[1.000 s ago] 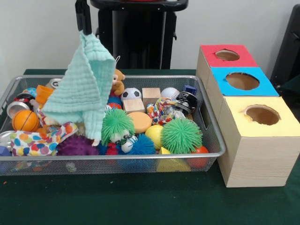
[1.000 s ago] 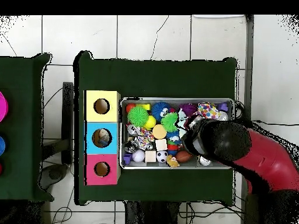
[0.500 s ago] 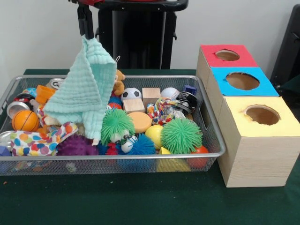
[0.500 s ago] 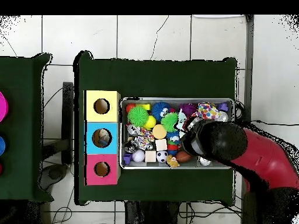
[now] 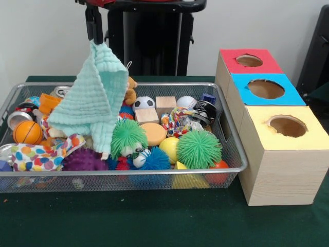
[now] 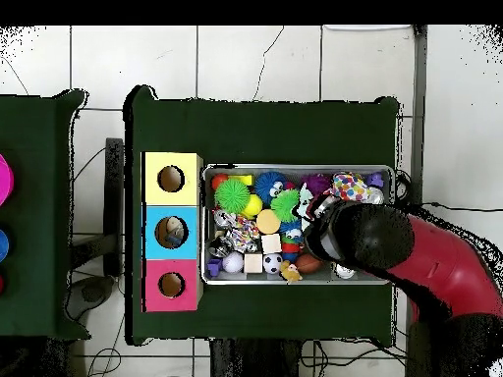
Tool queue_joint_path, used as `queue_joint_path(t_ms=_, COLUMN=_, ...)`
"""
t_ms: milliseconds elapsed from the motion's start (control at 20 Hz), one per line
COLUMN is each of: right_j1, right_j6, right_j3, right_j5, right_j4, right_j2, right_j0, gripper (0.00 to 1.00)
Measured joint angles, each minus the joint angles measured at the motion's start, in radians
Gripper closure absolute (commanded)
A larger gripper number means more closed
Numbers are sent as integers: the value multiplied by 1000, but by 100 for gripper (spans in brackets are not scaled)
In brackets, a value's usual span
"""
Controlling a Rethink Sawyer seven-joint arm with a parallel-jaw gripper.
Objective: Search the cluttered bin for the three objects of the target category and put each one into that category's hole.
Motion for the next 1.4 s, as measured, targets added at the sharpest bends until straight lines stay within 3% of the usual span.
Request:
queue_joint_path(t_ms=700, right_j1=-6, right_j6=0, right_j3=0, right_j5=0, right_j4=-4, right_j2=1, right_j0=24, gripper=100)
queue_joint_path(t_ms=1400, right_j1=-87, right_j6=0, right_j3=-4, right_j5=53, right_j4=59, right_j2=-14, right_j0=249, gripper=100)
